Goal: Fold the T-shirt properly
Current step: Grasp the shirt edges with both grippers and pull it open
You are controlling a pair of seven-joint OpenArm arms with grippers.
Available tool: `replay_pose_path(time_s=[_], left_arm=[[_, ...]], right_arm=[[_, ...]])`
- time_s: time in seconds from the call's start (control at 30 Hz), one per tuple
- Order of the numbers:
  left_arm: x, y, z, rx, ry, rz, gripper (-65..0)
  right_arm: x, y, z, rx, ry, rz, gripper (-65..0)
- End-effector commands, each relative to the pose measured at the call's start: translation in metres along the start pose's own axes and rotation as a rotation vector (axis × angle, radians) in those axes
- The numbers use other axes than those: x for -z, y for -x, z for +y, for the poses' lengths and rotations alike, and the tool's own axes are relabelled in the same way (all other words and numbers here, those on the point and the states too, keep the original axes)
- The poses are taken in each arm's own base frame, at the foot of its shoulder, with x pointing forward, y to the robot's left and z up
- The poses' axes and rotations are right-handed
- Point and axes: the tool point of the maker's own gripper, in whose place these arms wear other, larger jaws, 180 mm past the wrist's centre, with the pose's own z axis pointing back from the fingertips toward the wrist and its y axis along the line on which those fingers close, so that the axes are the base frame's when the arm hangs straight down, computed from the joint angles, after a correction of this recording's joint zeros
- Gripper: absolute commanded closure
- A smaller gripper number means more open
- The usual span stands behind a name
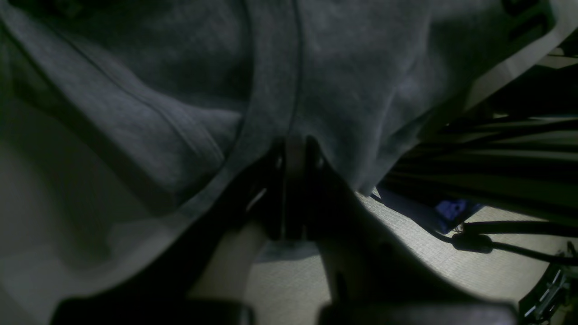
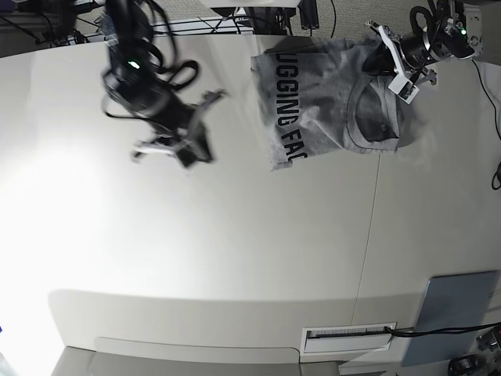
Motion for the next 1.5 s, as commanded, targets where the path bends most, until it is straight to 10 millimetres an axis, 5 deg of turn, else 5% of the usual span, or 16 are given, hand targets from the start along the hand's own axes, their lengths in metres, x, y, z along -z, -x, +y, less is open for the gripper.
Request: replay_pose_path(time_s=[0.0,0.3,0.5,0.7,0.97,1.2,1.47], left_arm=[[-0.004,-0.005,0.002,0.019,-0.006,-0.017,0.0],[0.001,0.015,0.013,-0.022,-0.028,0.022,0.0],[0.008,0.033,0.029,-0.096,-0.055,-0.007,0.0],[0.02,0.023,0.05,-0.139,-0.075,-0.064,0.0],[0.052,-0.027,0.073,-0.116,-0.126,-0.153,0.0],[0.069,-0.083,0.085,-0.045,-0.131,-0.266,0.0],[0.035,-0.108,0.108,-0.092,-0.17,-0.306,0.0]], right_arm=[[0.008,-0.018,0.004,-0.005,-0.016,-0.056,0.0],[0.091,-0.03,0.051,-0.045,-0.176,0.007,0.0],[0.118,-0.006,0.069,-0.089,-0.239,0.147,0.0],[0.114,0.018,0.042,-0.161,-0.13,0.237,0.0],[0.08,0.042,-0.018,-0.21,0.031,0.28,0.0],[0.039,0.06,-0.005,-0.247,0.041,0.276,0.0],[0.026,0.041,-0.035,-0.232,0.181,0.209,0.0]])
